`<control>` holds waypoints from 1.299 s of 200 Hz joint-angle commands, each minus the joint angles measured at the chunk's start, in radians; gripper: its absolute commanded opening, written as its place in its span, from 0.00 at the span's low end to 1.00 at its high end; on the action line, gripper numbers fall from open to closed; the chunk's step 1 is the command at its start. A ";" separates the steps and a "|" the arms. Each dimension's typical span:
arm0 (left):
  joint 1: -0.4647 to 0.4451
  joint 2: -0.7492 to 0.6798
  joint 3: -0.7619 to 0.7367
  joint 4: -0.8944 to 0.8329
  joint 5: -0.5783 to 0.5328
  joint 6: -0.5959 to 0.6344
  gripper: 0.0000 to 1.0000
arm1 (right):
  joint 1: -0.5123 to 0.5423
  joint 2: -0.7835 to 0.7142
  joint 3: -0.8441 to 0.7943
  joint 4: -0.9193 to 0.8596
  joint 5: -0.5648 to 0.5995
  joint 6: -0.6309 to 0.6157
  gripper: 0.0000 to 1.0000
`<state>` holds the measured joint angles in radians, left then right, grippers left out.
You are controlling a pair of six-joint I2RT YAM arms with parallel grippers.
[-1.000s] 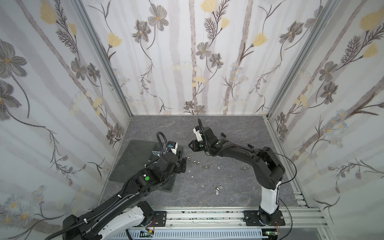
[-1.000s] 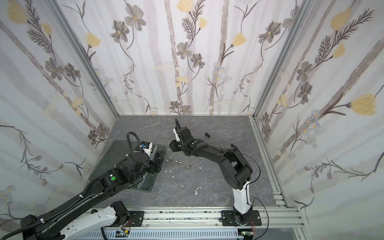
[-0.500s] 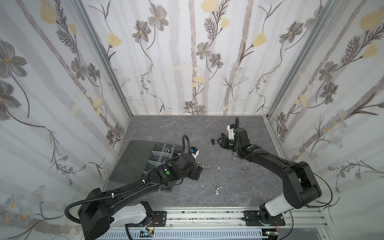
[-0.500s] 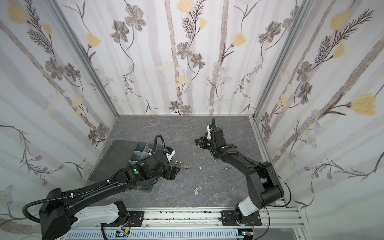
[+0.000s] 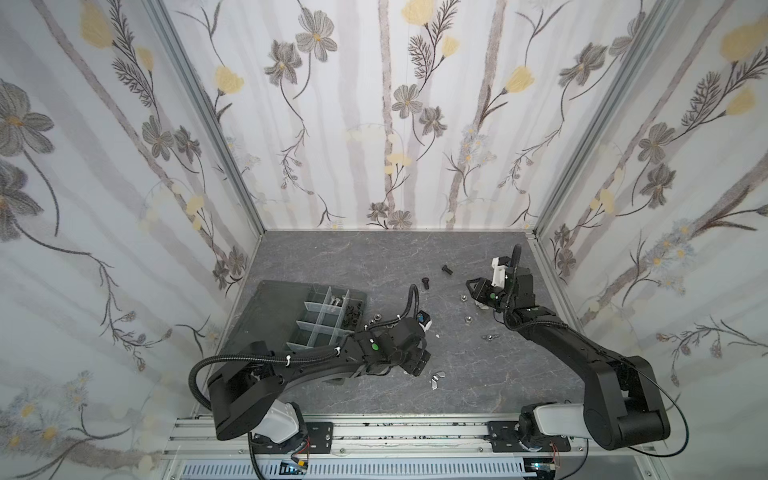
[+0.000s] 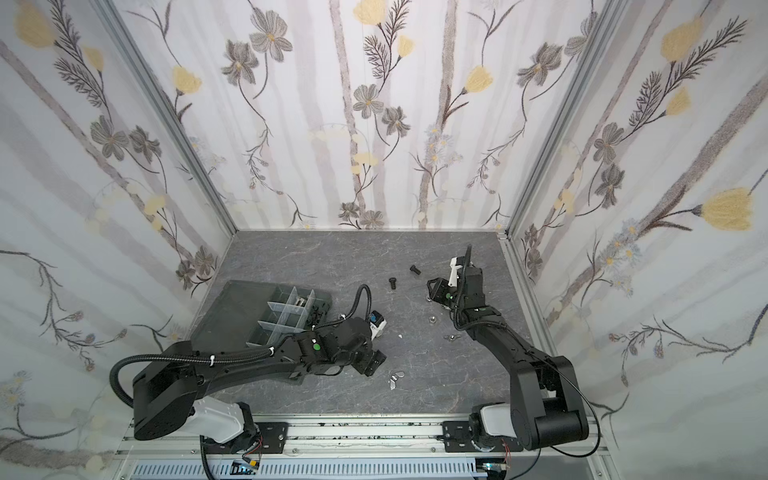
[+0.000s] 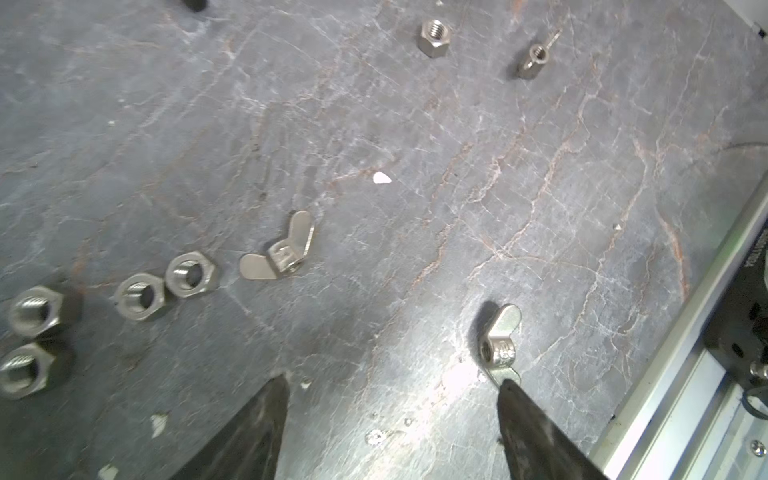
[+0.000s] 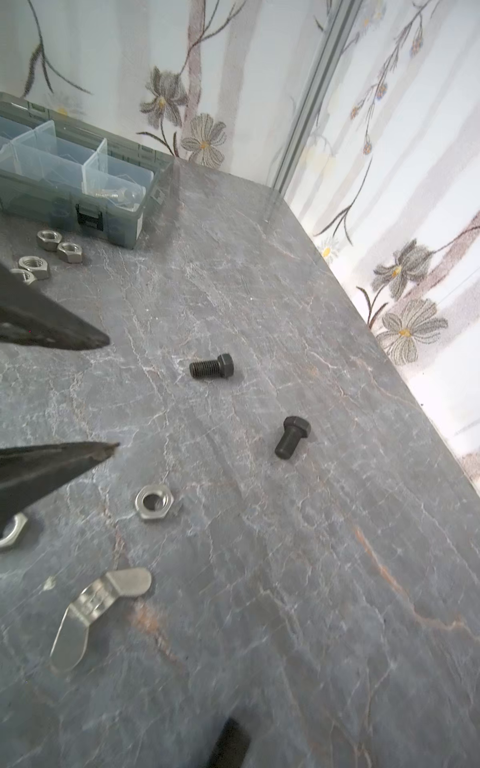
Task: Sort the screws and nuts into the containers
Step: 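Lower the left gripper onto the silver wing nut and close on it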
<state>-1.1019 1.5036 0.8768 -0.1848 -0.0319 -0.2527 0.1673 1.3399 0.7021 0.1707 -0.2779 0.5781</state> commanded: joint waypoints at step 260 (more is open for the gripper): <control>-0.110 0.296 0.143 -0.027 0.062 0.053 0.55 | -0.077 -0.029 -0.069 0.090 -0.052 0.012 0.40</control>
<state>-1.2095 1.7893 1.0107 -0.2050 0.0372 -0.2012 0.0906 1.3090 0.6376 0.2203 -0.3161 0.5861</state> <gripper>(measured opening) 0.570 0.397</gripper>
